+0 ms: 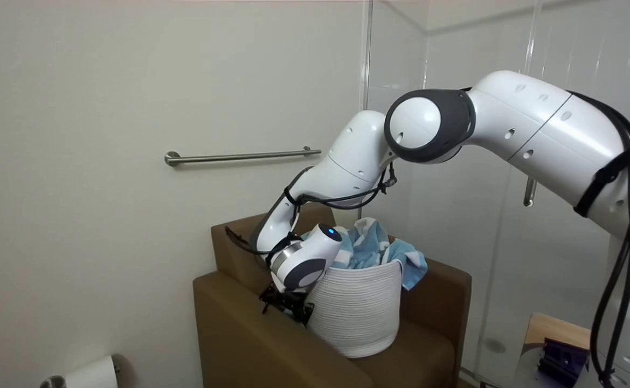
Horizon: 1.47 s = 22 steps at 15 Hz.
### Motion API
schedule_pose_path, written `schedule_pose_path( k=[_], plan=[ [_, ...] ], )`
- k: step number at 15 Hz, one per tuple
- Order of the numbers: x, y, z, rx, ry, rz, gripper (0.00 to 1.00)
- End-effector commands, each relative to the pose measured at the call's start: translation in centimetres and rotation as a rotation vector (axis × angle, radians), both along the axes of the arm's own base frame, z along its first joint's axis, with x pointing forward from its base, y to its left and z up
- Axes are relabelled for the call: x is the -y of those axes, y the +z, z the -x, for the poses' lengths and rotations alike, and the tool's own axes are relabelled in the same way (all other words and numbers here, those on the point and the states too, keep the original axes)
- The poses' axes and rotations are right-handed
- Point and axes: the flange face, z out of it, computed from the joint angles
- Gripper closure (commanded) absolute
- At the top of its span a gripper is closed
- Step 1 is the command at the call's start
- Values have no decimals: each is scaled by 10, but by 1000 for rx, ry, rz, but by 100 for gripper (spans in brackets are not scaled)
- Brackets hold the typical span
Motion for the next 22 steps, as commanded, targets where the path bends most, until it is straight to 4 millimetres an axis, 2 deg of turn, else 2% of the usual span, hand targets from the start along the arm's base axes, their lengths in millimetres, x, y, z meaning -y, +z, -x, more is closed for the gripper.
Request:
schedule_pose_path(
  k=[1, 6, 9, 11, 13, 16, 18, 22],
  plan=[
    [37, -24, 10, -39, -45, -89, 0],
    [91, -47, 17, -46, -117, -277, 0],
    [124, -45, 17, -30, -204, -289, 0],
    [139, -52, 21, -33, -245, -295, 0],
    [136, -62, 22, -41, -244, -308, 0],
    [108, -75, 21, -61, -186, -310, 0],
    [86, -87, 25, -89, -157, -239, 0],
    [59, -103, 29, -116, -141, -51, 0]
  ],
)
